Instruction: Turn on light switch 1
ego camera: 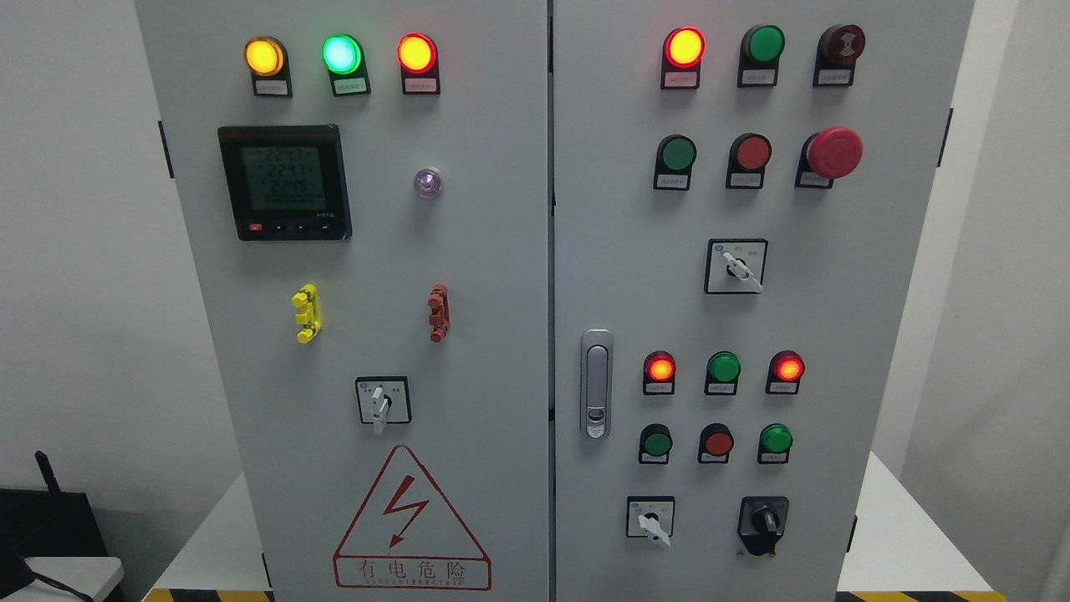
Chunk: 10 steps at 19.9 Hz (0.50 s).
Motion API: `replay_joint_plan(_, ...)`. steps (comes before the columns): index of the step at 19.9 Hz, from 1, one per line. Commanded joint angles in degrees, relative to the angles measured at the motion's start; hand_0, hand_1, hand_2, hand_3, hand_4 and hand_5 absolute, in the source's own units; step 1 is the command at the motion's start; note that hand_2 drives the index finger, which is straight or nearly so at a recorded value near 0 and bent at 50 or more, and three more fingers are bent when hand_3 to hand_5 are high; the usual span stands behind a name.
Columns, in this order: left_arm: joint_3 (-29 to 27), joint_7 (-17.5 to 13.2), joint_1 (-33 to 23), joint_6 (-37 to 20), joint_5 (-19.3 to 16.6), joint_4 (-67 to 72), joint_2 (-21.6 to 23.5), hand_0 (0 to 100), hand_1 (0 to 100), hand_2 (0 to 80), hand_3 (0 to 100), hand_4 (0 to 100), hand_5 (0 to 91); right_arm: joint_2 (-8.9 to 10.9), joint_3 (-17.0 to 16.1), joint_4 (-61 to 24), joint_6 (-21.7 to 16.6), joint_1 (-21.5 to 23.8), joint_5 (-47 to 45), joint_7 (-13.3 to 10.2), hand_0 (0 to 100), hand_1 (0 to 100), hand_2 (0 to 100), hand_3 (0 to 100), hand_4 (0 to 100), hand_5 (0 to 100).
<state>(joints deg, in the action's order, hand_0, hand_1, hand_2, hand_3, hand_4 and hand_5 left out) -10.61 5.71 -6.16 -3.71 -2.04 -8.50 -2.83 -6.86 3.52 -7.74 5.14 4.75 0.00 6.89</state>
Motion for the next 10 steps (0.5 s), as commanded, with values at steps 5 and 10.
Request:
replay_joint_plan(5, -16.01, 0.00, -4.64, -0.15, -0.33, -19.35, 1.07, 41, 3, 0.0, 6, 10, 0.0, 0.00, 0.00, 0.00, 0.04, -0.01, -1.05, -0.04, 12, 39, 0, 0, 0, 0)
replay_joint_plan(10, -23.92, 0.09, -6.23, -5.33, -0.42, -28.13, 2.12, 41, 5, 0.0, 15, 22, 0.0, 0.00, 0.00, 0.00, 0.04, -0.01, -0.97, -0.04, 12, 39, 0, 0, 0, 0)
